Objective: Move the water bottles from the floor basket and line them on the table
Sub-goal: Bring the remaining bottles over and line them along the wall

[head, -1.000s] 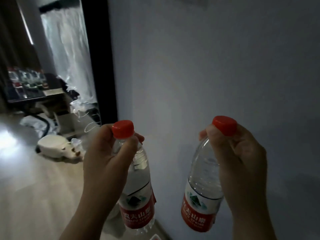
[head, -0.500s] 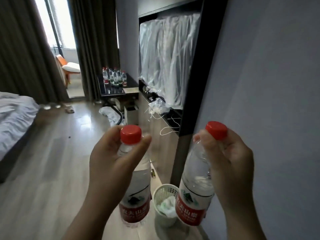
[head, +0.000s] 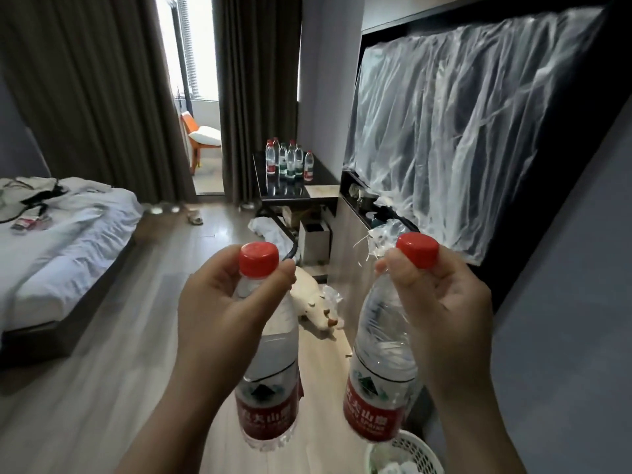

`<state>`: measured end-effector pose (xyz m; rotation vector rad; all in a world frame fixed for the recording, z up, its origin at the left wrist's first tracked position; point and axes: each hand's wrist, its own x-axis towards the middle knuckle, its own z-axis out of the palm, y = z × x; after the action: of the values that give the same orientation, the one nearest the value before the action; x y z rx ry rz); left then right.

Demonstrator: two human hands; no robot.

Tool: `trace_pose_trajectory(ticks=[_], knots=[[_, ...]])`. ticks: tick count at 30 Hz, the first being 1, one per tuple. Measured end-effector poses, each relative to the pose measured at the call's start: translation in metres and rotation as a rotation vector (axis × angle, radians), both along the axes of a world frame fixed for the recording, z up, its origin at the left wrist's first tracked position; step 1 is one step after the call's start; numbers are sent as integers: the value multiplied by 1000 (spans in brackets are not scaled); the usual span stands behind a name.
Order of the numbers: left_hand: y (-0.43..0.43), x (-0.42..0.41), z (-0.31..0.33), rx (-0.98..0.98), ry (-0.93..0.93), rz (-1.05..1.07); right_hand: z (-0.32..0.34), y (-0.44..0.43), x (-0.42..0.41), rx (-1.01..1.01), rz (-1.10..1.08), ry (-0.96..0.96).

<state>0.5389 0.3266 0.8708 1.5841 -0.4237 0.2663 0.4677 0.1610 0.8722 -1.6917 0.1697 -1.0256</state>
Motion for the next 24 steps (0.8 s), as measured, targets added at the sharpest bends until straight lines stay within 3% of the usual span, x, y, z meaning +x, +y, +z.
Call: trace_pose_trajectory(ticks=[14,24], knots=[[-17,295,5,1,12,132,6,-16,321,24,126,69],[7,547,2,3,22,76,0,7,565,31,47,70]])
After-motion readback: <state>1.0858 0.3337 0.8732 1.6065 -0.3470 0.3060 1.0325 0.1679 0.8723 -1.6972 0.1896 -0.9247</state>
